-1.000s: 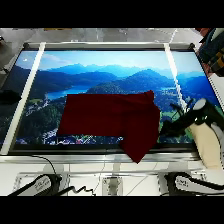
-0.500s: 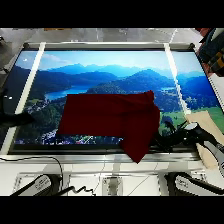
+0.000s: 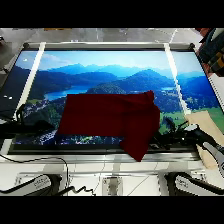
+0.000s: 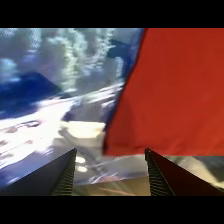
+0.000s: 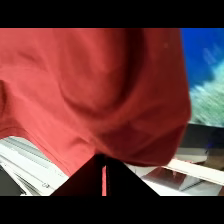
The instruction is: Fold the clothes and pants, and hang the long-sleeved shirts on hangers.
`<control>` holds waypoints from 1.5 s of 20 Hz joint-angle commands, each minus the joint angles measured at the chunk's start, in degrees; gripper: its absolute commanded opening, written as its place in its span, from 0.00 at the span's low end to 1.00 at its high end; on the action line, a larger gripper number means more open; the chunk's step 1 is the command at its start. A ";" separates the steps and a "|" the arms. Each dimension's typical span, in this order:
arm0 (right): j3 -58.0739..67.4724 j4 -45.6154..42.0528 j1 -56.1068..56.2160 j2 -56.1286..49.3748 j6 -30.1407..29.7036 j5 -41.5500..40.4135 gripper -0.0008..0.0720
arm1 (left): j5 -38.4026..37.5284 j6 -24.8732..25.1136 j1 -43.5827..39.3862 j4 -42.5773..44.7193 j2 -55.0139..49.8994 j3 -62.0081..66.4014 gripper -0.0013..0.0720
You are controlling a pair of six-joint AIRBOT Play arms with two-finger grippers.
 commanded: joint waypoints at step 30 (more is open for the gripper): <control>16.83 17.40 18.84 10.32 10.82 -56.11 0.03 | 45.90 4.39 -26.34 -36.22 1.44 7.21 0.03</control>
